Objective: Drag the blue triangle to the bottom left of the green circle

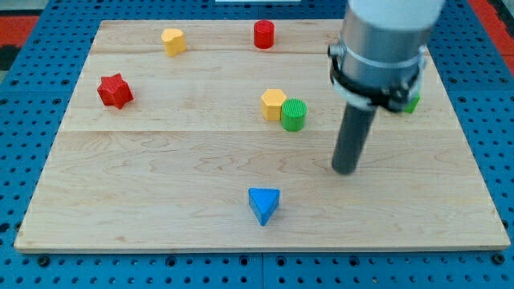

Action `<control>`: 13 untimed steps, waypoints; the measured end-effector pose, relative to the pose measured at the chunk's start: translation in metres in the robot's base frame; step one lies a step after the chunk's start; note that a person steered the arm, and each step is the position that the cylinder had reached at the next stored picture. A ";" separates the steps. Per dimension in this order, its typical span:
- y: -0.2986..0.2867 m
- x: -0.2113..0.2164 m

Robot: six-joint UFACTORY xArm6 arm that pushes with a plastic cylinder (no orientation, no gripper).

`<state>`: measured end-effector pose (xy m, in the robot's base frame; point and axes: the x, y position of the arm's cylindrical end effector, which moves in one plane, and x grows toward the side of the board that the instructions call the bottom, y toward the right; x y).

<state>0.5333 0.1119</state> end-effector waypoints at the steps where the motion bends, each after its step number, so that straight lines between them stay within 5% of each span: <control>1: 0.001 0.064; 3: -0.084 0.081; 5: -0.146 0.033; 7: -0.122 -0.001; 9: -0.066 0.008; 11: -0.112 -0.016; 13: -0.068 -0.017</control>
<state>0.5160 0.0438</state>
